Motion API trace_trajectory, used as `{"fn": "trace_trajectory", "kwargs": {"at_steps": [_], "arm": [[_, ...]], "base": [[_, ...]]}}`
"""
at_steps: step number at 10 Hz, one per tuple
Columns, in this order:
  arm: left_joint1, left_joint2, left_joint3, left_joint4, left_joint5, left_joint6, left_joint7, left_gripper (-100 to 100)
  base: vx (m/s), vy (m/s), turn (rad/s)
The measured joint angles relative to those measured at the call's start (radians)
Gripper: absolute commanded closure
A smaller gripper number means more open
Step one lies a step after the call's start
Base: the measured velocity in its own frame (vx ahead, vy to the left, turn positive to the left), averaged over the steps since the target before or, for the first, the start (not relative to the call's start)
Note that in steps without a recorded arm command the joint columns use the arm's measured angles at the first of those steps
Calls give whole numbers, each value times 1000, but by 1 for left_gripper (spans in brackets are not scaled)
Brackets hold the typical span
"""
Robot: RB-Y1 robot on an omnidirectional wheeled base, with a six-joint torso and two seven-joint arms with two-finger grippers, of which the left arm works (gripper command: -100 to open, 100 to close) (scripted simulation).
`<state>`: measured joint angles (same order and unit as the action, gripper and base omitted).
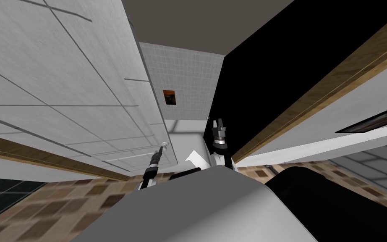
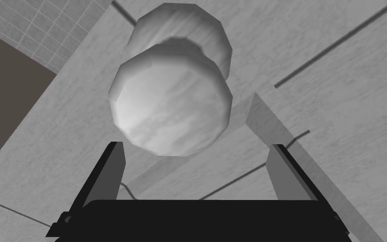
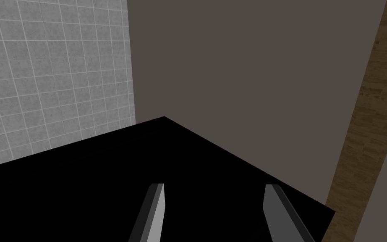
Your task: Push the door open
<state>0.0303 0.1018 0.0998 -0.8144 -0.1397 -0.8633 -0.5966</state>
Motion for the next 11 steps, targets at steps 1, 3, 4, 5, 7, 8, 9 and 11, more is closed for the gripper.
{"fn": "trace_trajectory", "kwargs": {"at_steps": [1, 3, 4, 5, 7, 8, 9, 11], "arm": [[-12, -1, -1, 15, -11, -3, -31, -100], [-17, 1, -5, 19, -24, 0, -79, -100], [-28, 2, -6, 33, -35, -2, -110, -100], [-29, 2, -7, 33, -40, -1, -131, -100], [-47, 6, -10, 49, -60, 2, -185, -100], [-50, 5, -11, 53, -65, 3, -209, -100], [-55, 5, -13, 57, -74, 5, -236, -100], [-64, 4, -16, 68, -87, 4, -282, -100]], "base": [[-48, -27, 34], [-46, -30, 113], [-45, -22, 45], [-63, -11, 82], [-60, -27, 92], [-38, -18, 99], [-38, -14, 39], [-64, -16, 111]]}}
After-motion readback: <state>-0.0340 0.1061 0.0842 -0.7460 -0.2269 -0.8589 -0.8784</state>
